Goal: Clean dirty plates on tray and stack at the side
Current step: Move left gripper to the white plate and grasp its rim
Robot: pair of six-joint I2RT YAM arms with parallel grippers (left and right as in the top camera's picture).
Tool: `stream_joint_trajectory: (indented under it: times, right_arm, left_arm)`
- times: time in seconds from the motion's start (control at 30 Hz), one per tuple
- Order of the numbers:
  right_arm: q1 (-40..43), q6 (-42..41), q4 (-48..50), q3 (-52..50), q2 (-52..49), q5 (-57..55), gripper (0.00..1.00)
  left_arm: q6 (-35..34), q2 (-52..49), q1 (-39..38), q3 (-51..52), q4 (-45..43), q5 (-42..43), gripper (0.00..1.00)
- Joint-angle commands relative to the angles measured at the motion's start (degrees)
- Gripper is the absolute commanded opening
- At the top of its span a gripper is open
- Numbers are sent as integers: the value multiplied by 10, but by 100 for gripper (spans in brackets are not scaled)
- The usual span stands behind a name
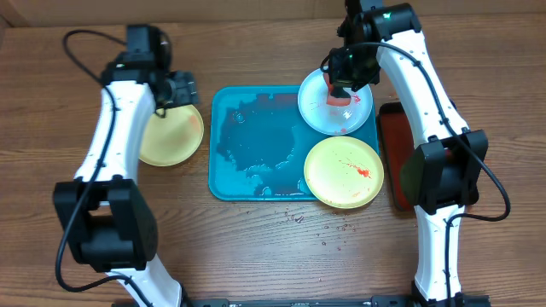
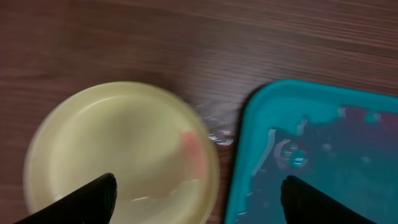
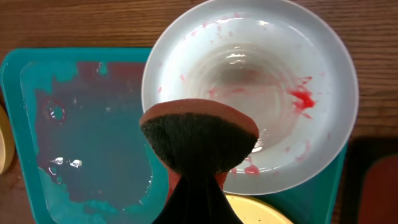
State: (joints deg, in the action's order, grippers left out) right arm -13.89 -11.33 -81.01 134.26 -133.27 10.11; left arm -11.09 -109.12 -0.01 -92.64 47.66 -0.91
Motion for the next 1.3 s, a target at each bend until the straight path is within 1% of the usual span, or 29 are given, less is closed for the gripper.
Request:
stream_joint_trajectory:
  times: [0.0,0.13,0.2,0.3,0.37,0.47,0.57,0.63,0.73,0.8,0.83,0.93,1.03,1.13,1.27]
  right_arm:
    - [21,-7,2,19,24,-2,4]
    - [42,-9,6,19,24,3,4]
    - [52,-9,7,19,24,9,4]
    - [65,-9,7,19,24,21,4]
    - [70,-9,5,19,24,22,4]
    - [72,-9,5,19,24,22,4]
    - [72,-8,4,19,24,22,4]
    - [72,-7,0,19,24,22,4]
    - [72,-4,-5,19,24,21,4]
    - [72,-2,-6,19,24,19,4]
    - [72,-2,-6,19,24,19,4]
    - [72,-2,-6,19,24,20,4]
    - [72,0,-8,19,24,20,4]
    - [72,11,-14,19,24,20,4]
    - [72,13,-16,19,24,19,4]
  left_arm:
    - [45,-6,-49,-9,-23,80,86]
    - [65,-41,-100,-10,-86,127,89]
    - [69,-65,-124,-12,-123,137,89]
    - [82,-103,-162,-38,-154,143,89]
    - [99,-136,-186,-79,-154,140,89]
    - [123,-188,-215,-157,-130,136,89]
    - [129,-243,-236,-247,-88,113,88]
    - [129,-269,-242,-285,-72,110,86]
    - [130,-297,-244,-309,-63,114,82]
    - [138,-311,-244,-309,-56,134,79]
    - [140,-314,-244,-309,-50,146,74]
    - [141,-318,-244,-309,-44,144,61]
    - [141,-318,-244,-309,-42,137,57]
    - [147,-319,-243,-308,-18,97,56]
    - [159,-330,-245,-307,1,100,50]
